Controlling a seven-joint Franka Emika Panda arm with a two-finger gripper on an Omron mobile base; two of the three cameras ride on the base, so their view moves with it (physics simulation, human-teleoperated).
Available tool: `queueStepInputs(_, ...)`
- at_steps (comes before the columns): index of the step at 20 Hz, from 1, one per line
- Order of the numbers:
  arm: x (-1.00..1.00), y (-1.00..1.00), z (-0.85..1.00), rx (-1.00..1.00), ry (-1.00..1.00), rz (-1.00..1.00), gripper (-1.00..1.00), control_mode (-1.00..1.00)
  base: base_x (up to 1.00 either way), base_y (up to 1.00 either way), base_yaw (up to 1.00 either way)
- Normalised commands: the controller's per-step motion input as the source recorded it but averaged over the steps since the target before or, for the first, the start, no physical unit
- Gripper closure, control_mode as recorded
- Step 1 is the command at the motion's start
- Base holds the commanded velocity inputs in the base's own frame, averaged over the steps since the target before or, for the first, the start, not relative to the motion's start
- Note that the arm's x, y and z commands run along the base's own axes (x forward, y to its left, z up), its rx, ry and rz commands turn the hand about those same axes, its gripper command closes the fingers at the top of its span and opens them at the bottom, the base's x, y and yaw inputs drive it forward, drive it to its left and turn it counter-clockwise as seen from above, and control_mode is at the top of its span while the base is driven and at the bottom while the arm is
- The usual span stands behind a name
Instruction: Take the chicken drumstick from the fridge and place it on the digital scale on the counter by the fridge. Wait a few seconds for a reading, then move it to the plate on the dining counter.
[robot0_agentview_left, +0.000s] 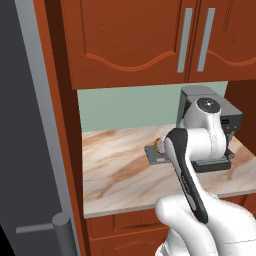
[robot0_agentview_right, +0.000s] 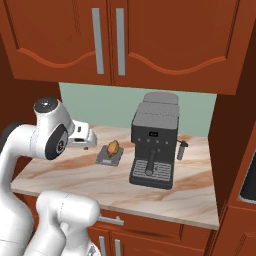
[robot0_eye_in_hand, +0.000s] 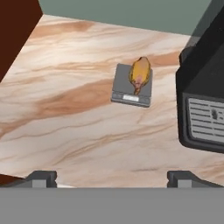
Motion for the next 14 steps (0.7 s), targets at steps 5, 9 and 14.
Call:
queueStepInputs(5, 0.72, 0.40, -0.14, -0.05, 0.12, -0.16, -1.00, -1.00, 0.00, 0.00, 0.00)
queueStepInputs(9, 0.55, 0.01, -0.29, -0.04, 0.14, -0.14, -1.00, -1.00, 0.00, 0.00, 0.00)
queueStepInputs(14, 0.70, -0.31, -0.41, 0.00, 0.14, -0.05, -1.00, -1.00, 0.00, 0.00, 0.00)
